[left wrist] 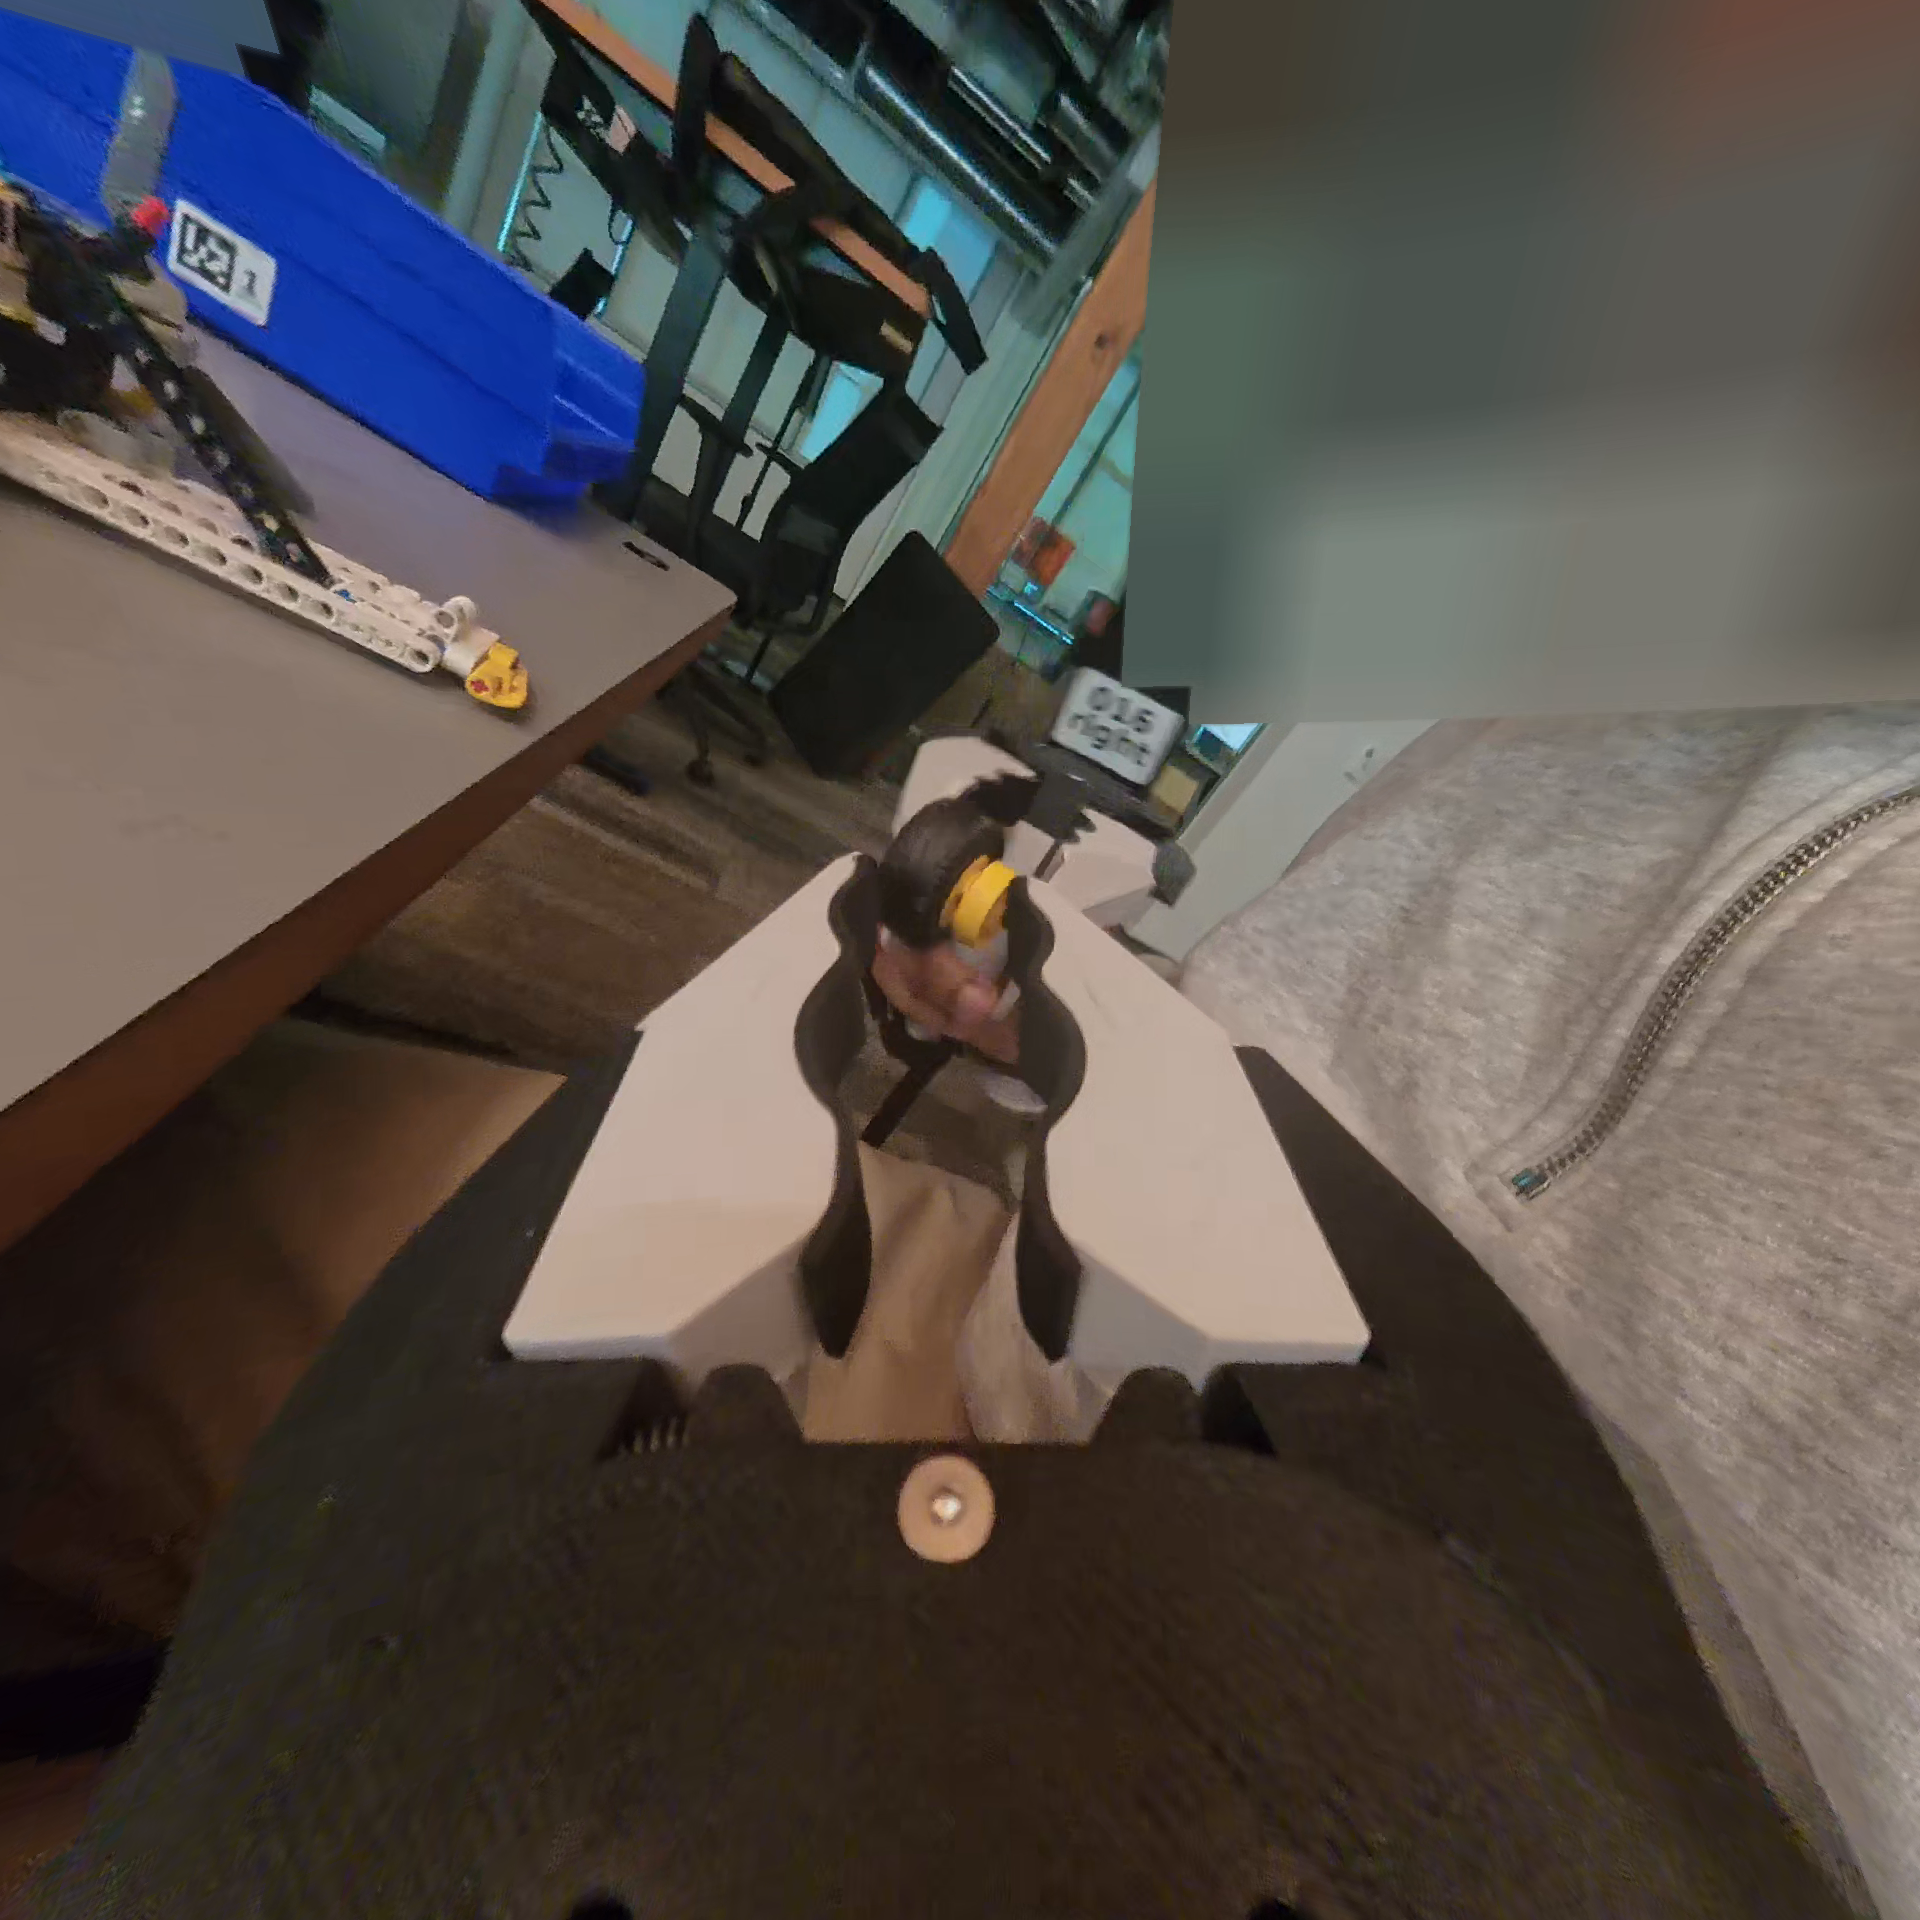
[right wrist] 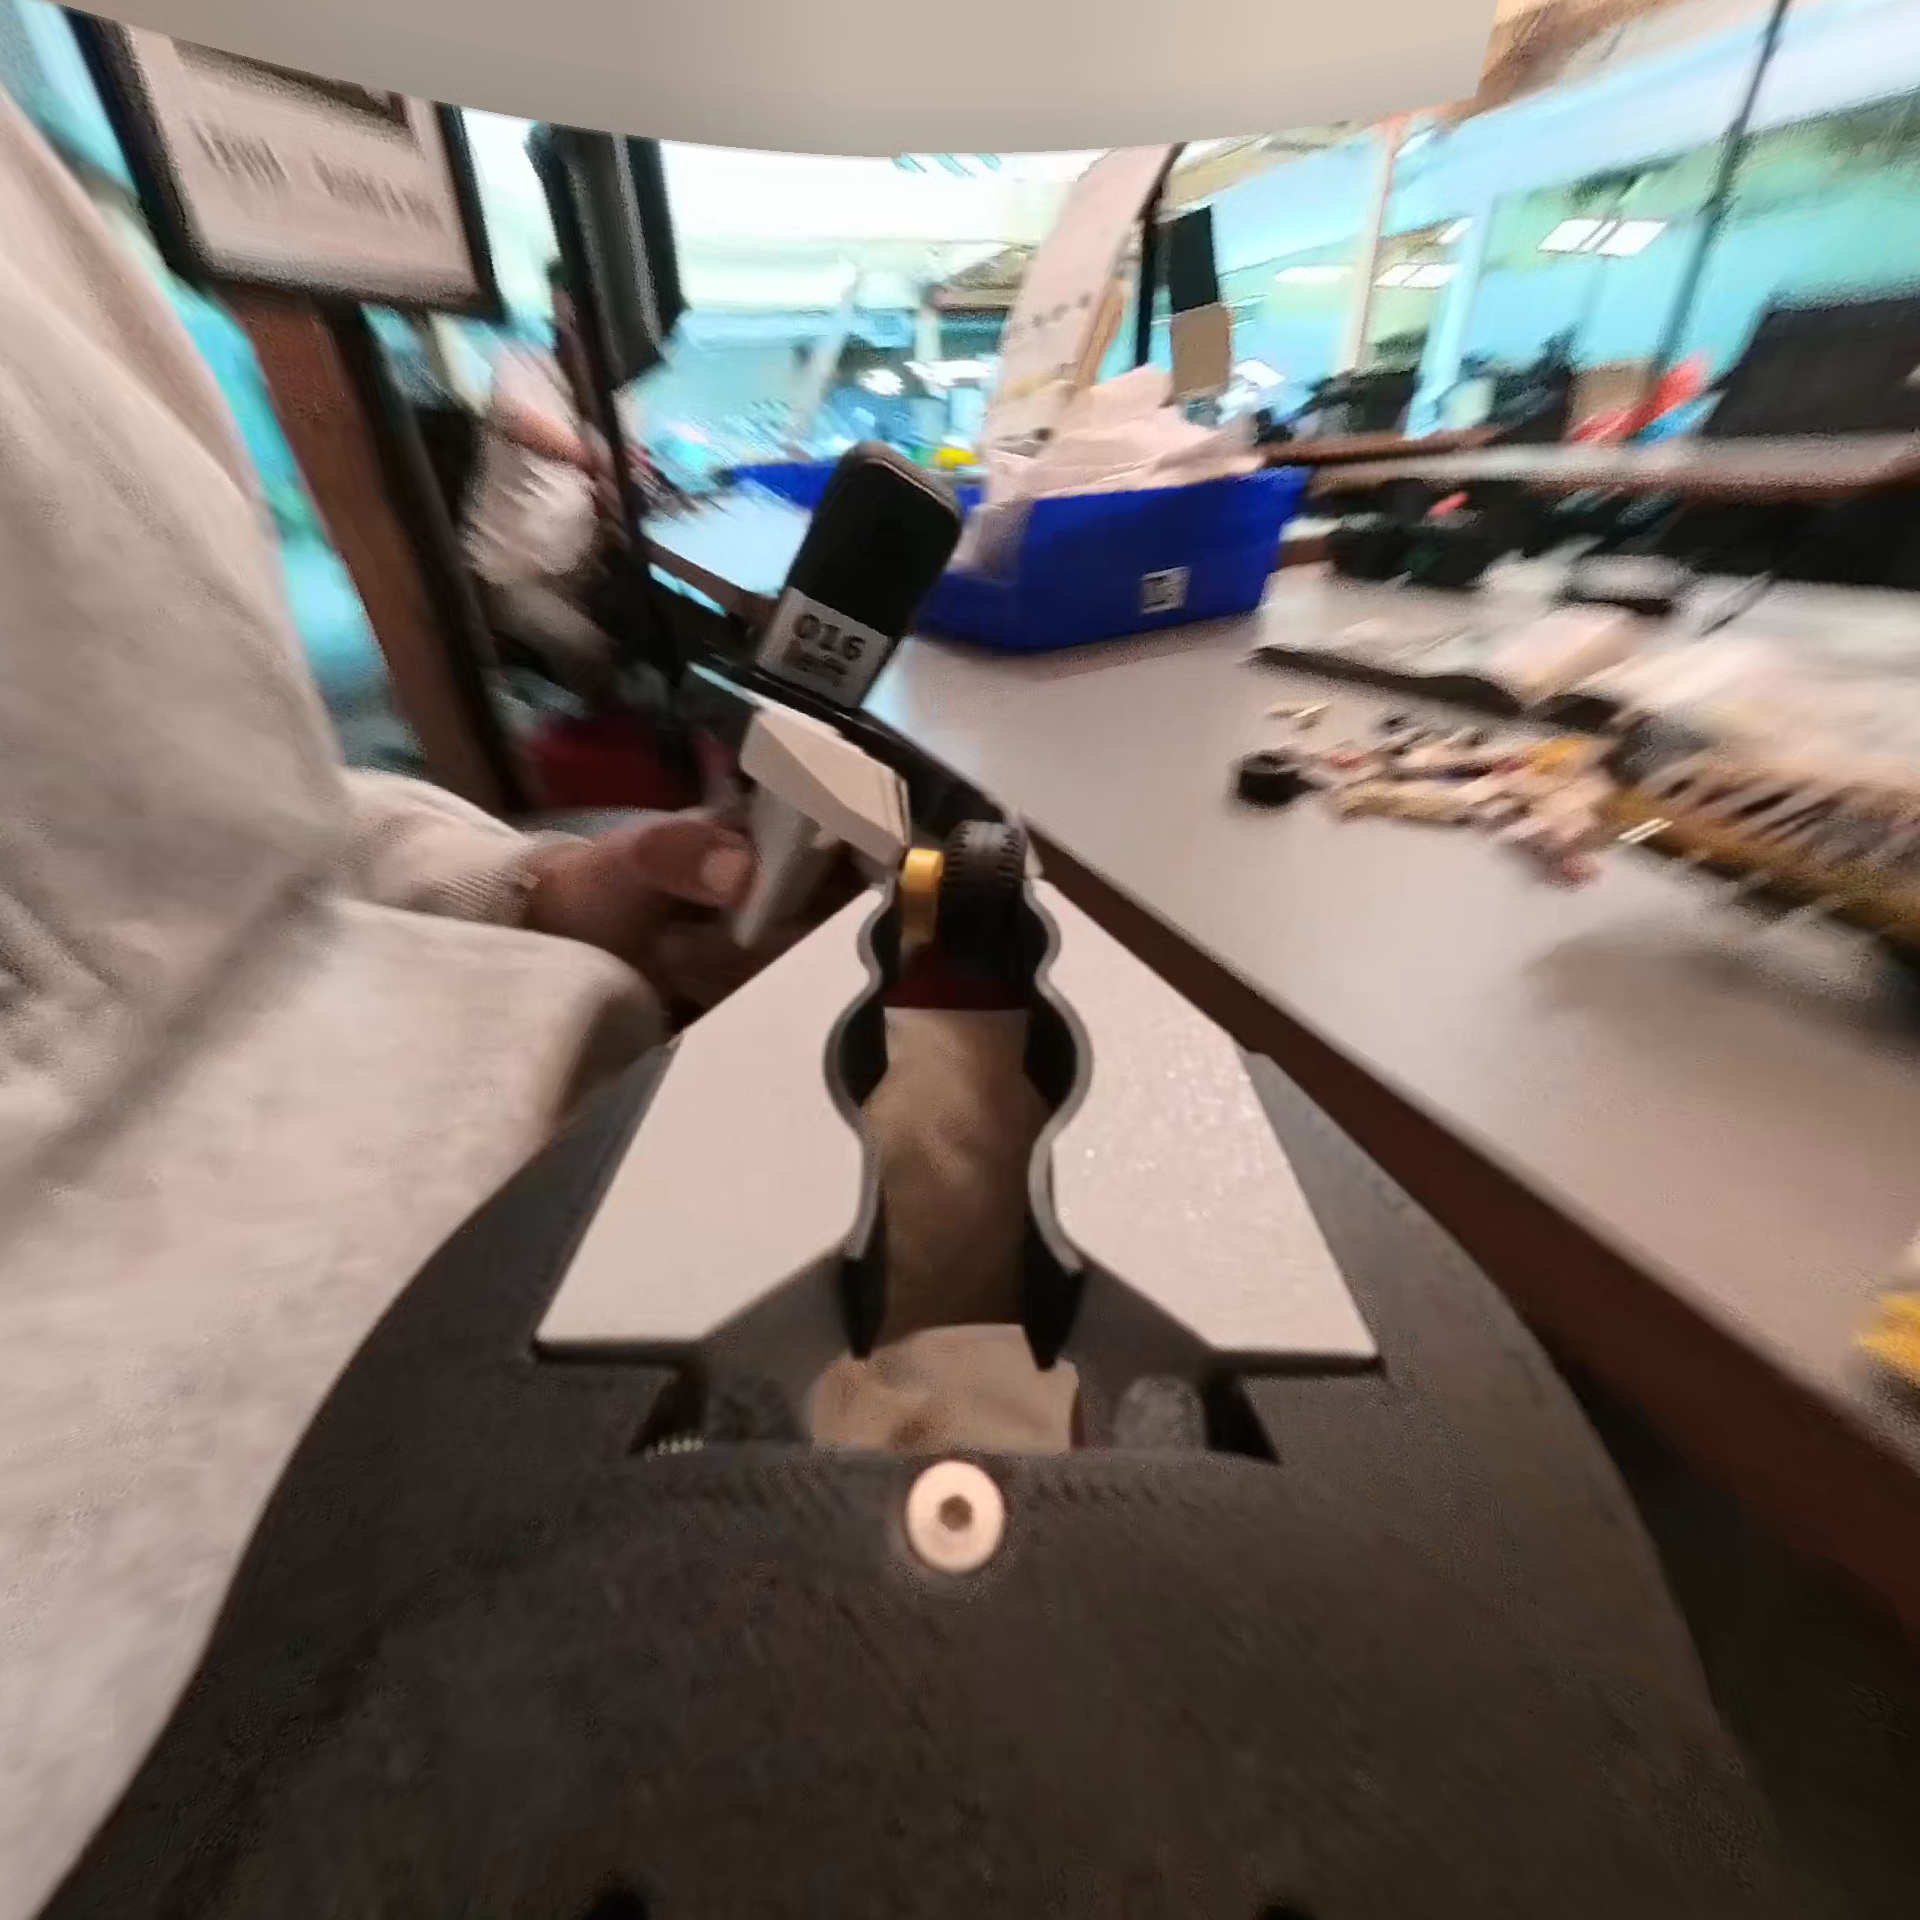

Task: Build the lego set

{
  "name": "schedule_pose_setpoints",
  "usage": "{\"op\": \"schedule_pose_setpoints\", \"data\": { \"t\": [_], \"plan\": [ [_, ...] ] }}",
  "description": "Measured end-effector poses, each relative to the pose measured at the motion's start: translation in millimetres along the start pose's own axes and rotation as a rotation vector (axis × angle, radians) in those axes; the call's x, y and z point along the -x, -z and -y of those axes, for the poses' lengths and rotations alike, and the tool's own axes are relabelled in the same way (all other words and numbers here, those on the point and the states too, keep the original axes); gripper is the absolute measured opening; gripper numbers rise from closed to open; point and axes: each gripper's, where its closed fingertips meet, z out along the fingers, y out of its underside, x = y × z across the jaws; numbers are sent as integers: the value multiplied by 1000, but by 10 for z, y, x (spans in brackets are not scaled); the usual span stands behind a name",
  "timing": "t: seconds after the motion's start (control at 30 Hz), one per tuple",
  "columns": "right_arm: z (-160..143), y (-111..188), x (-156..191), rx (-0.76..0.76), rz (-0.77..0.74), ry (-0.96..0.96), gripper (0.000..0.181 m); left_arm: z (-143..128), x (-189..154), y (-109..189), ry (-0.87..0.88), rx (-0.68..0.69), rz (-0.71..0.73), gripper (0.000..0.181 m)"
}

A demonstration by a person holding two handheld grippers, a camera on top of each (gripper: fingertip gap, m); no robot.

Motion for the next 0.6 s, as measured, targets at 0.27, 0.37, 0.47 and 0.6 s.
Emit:
{"op": "schedule_pose_setpoints", "data": {
  "t": [0.27,0.37,0.47,0.6],
  "plan": [
    [-9,-147,-31,112,-258,647,20,16,-16,-4,292,-63,-130,47],
    [0,-214,14,114,-261,702,20,-11,31,-4,271,-56,-81,30],
    [25,-260,29,88,-248,689,21,38,7,52,274,-88,-108,29],
    [100,-215,-2,-8,-170,420,38,63,-35,106,285,-108,-160,28]
  ]
}}
